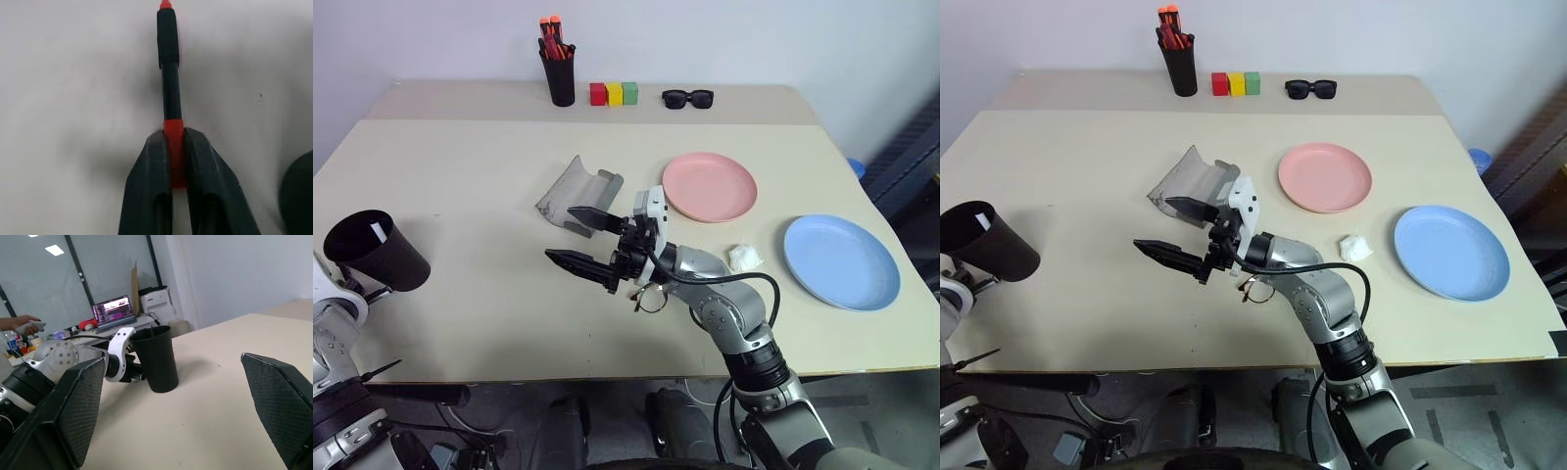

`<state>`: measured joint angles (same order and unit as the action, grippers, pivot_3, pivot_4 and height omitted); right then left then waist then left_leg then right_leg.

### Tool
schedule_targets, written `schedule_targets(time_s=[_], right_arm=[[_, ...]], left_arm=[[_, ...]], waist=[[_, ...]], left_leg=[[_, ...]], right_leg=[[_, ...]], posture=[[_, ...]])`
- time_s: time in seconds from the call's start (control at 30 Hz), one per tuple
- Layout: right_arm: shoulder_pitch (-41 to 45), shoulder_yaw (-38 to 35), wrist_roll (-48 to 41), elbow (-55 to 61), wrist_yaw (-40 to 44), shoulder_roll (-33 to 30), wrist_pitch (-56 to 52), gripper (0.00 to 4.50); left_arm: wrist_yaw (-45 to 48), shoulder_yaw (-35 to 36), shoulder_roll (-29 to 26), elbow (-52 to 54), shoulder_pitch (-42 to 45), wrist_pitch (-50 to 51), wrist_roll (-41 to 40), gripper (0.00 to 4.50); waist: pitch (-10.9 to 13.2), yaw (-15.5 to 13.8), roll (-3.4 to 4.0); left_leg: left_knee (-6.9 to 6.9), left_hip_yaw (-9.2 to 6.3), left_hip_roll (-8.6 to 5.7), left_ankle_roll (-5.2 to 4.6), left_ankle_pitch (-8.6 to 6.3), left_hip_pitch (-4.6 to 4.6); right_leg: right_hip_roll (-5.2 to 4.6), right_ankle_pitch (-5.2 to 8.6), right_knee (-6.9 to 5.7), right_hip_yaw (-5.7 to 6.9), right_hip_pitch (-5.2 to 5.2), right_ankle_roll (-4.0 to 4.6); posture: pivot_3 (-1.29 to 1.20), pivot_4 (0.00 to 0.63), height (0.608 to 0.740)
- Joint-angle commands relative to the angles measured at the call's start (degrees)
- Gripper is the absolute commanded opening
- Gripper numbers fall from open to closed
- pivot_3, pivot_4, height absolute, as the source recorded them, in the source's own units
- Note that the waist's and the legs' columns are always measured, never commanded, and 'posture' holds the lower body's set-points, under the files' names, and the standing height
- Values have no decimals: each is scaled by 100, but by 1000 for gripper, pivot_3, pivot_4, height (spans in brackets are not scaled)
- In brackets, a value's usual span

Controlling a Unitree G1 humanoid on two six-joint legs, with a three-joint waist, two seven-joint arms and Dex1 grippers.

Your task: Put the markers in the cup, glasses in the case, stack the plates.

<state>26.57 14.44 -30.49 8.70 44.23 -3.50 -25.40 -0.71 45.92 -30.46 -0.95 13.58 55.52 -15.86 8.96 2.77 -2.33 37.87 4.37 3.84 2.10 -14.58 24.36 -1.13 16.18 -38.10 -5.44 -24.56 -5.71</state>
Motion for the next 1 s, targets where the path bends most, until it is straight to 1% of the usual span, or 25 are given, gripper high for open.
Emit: schedule_targets(time_s=[0.03, 0.23, 0.33, 0.43, 0.5, 0.6, 0.67, 0.73, 0.83, 0.9, 0.97, 1.0], right_arm=[[0, -29, -40, 241, 11, 12, 77, 4500], [-17, -25, -46, 266, 6, 5, 60, 4500], [-27, -29, -44, 277, -4, 0, 56, 4500], [-35, -39, -44, 283, -11, -9, 54, 4500], [-36, -48, -48, 282, -8, -16, 51, 4500], [-15, -55, -57, 253, 23, -29, 48, 4500], [9, -58, -49, 227, 56, -50, 61, 4500], [47, -82, -8, 186, 78, -85, 116, 4500], [117, -177, -22, 142, 108, -172, 138, 4500], [222, -330, -50, 112, 146, -329, 130, 4500], [363, -560, -85, 70, 244, -610, 93, 4500], [419, -660, -101, 50, 299, -761, 74, 4500]], left_arm=[[-149, 105, 48, -18, -138, 35, 27, 27], [-438, 254, 102, 187, -223, -289, 120, 27], [-636, 394, 119, 493, -287, -935, 197, 27], [-765, 793, 236, 1019, -141, -1853, -7, 27], [-740, 948, 252, 1266, -75, -2332, -134, 27], [-461, 880, 59, 1695, 88, -2710, -387, 27], [-256, 691, -167, 2021, 289, -2621, -628, 27], [33, 324, -453, 2429, 528, -2237, -1033, 27], [347, -274, -863, 2881, 682, -1509, -1486, 27], [538, -832, -1152, 3286, 711, -1000, -1721, 27], [479, -1438, -1187, 3652, 829, -266, -2068, 27], [328, -1698, -1086, 3761, 905, 79, -2163, 27]], waist=[[0, 3, 0], [0, 46, 0], [-1, 74, -2], [-4, 69, -23], [-5, 61, -26], [-5, 19, -25], [-6, -18, -26], [-7, -39, -28], [-4, -35, -23], [2, -13, -12], [6, -17, -6], [7, -19, -4]], left_leg=[[0, 0, 0, 0, 0, 0], [-1, -1, 0, 0, 0, -1], [-2, -2, 1, 0, 0, 0], [-2, -4, 7, 0, 0, 4], [-2, -4, 7, 1, -1, 4], [-3, -1, 0, -2, -2, 3], [-3, 0, 0, -1, -3, 3], [-3, 1, 0, -1, -2, 5], [-2, 0, -1, 0, -2, 5], [-3, 2, -3, -1, -2, 1], [-4, 3, -3, -2, -2, 0], [-3, 3, -4, -3, -2, 1]], right_leg=[[0, 0, 0, 0, 0, 0], [-1, 0, 0, -1, 0, 0], [-3, -1, 1, -1, 0, -1], [-7, -1, 2, 4, -1, -1], [-19, -1, 2, 9, -1, -1], [-60, 1, 3, 57, 0, 3], [-66, 5, 7, 80, 2, 15], [-66, 5, 7, 89, 3, 16], [-67, 5, 10, 94, 8, 17], [-66, 5, 10, 93, 7, 17], [-58, 5, 10, 93, 6, 15], [-55, 0, 10, 95, 6, 7]], posture=[[0, 150, 722], [0, 150, 722], [0, 150, 722], [0, 150, 722], [0, 150, 722], [0, 150, 722], [0, 150, 722], [0, 150, 722], [0, 150, 722], [0, 150, 722], [0, 150, 722], [0, 150, 722]])
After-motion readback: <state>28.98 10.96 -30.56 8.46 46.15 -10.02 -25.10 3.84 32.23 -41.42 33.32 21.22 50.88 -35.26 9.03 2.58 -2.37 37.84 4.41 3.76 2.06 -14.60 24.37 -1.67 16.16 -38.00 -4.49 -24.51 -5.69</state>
